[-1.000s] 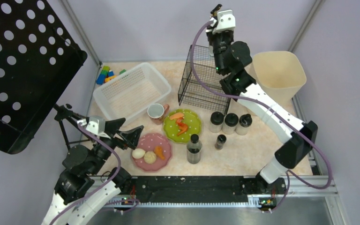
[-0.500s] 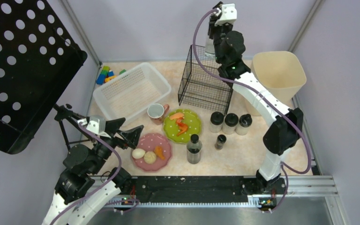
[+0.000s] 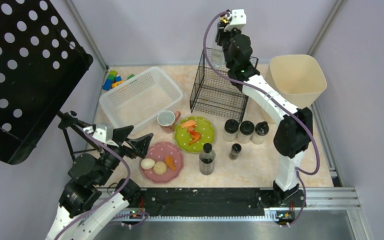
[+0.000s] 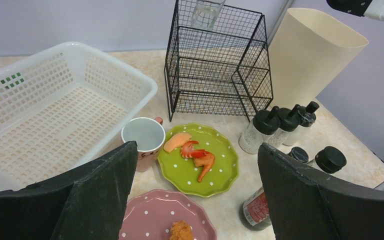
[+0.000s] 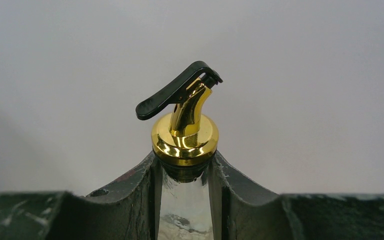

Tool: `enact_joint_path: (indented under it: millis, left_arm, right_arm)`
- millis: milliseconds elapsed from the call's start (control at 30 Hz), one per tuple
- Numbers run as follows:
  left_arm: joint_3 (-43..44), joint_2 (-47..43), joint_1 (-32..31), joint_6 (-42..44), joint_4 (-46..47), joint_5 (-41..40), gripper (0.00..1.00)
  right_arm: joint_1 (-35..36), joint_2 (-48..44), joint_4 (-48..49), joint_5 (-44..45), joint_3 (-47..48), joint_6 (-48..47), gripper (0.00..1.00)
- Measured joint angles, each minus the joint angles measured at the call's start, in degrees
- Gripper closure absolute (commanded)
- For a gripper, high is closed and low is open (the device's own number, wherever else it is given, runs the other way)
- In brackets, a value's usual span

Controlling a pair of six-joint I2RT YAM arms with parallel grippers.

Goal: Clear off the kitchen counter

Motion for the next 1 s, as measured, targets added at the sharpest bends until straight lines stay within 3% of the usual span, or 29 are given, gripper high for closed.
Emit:
enact_joint_path:
  millis: [1000]
  left_arm:
    - [-0.07, 1.51, 1.11, 0.0, 0.0, 0.96, 0.06]
  right_arm:
    - [-0.04, 11.28, -6.93, -1.57, 3.3, 3.48, 1.0]
